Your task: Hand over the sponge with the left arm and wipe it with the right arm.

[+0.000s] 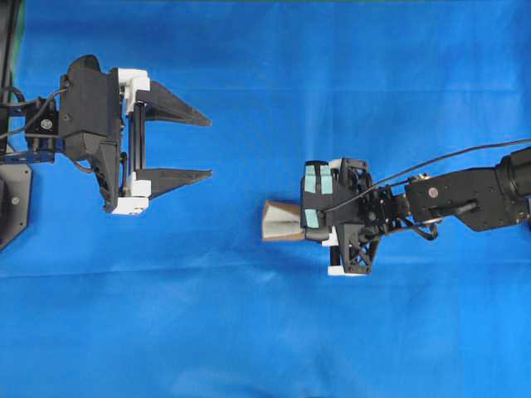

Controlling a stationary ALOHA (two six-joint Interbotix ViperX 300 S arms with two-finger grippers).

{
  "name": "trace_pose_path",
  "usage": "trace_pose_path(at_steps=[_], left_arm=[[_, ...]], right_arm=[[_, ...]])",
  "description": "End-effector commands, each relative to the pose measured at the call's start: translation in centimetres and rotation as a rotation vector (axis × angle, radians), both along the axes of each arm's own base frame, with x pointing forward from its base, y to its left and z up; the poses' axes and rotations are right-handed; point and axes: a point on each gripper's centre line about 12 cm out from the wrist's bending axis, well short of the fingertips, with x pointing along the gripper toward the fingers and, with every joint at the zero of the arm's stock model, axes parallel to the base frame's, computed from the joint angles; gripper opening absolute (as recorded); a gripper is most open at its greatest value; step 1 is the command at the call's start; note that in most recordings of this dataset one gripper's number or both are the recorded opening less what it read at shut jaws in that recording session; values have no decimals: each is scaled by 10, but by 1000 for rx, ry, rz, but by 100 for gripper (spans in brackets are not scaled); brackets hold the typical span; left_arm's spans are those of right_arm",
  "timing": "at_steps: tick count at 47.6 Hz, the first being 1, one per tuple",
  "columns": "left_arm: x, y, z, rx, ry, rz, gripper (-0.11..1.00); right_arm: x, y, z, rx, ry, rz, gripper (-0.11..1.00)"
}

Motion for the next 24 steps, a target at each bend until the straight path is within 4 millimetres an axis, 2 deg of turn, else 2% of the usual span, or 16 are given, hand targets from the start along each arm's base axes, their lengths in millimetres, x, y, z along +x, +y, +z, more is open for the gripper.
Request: trace_pose_path(at_steps=[1,6,11,24], left_arm=[[-1,0,1,2,-8,1,81],[0,0,1,2,-6,1,81],[0,0,0,3,-4,1,81],[-1,0,0,2,-5,1,81]], right_arm=[[4,14,12,12,-36,27,22],[4,9,12,2,-35,25,22],[5,-7,11,-16,-32,0,22],[2,-79,9,-109,5,-101,22]])
